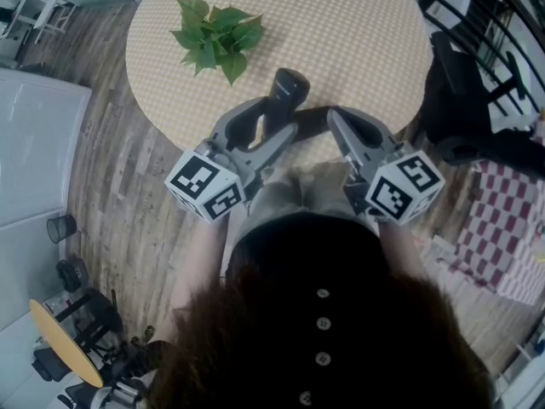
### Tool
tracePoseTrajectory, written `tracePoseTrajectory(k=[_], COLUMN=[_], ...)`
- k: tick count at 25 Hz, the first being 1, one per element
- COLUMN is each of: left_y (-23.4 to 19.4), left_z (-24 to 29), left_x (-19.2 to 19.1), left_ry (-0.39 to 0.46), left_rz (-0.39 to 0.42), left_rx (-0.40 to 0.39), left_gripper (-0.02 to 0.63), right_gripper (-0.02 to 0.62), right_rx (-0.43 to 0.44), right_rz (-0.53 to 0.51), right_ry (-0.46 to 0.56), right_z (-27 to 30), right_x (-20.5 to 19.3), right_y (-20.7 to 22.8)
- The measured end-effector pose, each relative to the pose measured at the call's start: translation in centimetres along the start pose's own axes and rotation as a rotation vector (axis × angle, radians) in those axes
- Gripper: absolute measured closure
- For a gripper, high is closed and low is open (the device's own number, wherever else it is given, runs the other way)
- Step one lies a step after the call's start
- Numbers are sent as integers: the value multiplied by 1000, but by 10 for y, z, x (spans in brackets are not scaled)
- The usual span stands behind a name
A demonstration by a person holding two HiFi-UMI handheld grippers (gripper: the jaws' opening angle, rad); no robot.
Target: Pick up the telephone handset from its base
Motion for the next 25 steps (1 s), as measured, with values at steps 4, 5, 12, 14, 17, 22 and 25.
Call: tracePoseTrajectory(k=[4, 5, 12, 14, 17, 22, 25], left_y=[2, 3, 7, 7, 8, 8, 9], left_z=[0, 0, -2, -3, -4, -4, -4], left_x=[-2, -2, -3, -3, -4, -5, -6], left_ry=[0, 2, 8, 8, 9, 7, 5], left_rz=[2, 1, -2, -2, -5, -6, -3], left_rx=[-2, 0, 7, 10, 14, 17, 17], left_gripper=[353, 353, 353, 353, 353, 353, 353], right_gripper=[586, 586, 588, 588, 588, 588, 588], right_rx=[-7, -6, -2, -3, -5, -21, -27], right_rz=[-25, -27, -27, -24, -24, -31, -34], right_ry=[-7, -7, -20, -22, -27, -23, -20], right_z=[4, 4, 2, 2, 1, 1, 0], right_x=[4, 5, 1, 0, -2, -2, -1], right_y=[-1, -2, -5, -4, -3, -1, 0])
Point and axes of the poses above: the fingertips, and each gripper's own axes: z forward along the fingers, y to its right, x out of its top, the point moved 6 cm from there along -z, backward along the fingers, and after that the axes turned 9 degrees about -x, right-handed, at the moved point
